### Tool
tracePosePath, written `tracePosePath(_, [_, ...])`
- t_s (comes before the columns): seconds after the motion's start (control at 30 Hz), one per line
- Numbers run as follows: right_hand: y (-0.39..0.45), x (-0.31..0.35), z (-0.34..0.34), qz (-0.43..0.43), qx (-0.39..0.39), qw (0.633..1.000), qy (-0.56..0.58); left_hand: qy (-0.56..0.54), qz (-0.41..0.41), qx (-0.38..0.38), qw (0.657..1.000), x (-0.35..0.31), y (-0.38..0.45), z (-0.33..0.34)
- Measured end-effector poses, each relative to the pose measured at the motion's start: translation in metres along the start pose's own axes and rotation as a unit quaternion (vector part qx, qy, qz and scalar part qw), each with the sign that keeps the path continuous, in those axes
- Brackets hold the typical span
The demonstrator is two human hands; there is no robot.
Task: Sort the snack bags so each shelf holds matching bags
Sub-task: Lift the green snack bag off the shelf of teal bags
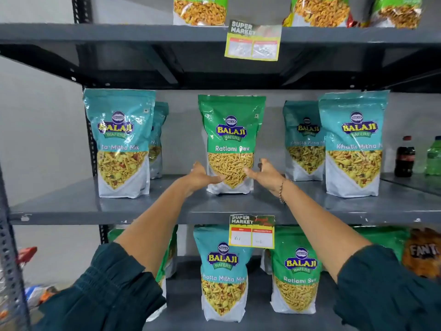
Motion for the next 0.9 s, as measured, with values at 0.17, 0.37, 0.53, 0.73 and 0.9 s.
tracePosePath(0.17, [0.015, -0.001, 0.009, -0.013, 0.06, 0.996, 0.07, -0.043, 0.035, 0.026, 0.998, -0.013, 0.005, 0.007])
tracePosePath(0.37, [0.006, 0.004, -0.001, -0.042, 0.019, 0.996, 0.073, -0.013, 0.035, -0.049, 0.998, -0.018, -0.008, -0.007])
tracePosePath(0.53, [-0.042, 0.031, -0.005, -0.05, 0.03, 0.994, 0.096, 0.004, 0.08, -0.063, 0.995, -0.034, -0.065, -0.024])
tracePosePath(0.73, [-0.12, 0.068, -0.002, -0.07, 0.018, 0.992, 0.106, 0.002, 0.114, -0.097, 0.989, -0.05, -0.151, -0.053])
tracePosePath(0.9, [-0.185, 0.074, 0.018, -0.084, 0.012, 0.992, 0.091, -0.003, 0.109, -0.138, 0.984, -0.022, -0.223, -0.057])
Point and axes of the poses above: each hand's wrist, its own y-axis towards the middle knuckle, its own z-axis out of the palm, x = y × z, the point moved 7 cm from there along y, towards the middle knuckle, and after that the axes turned 1 degree about -x, right-handed, at the moved point
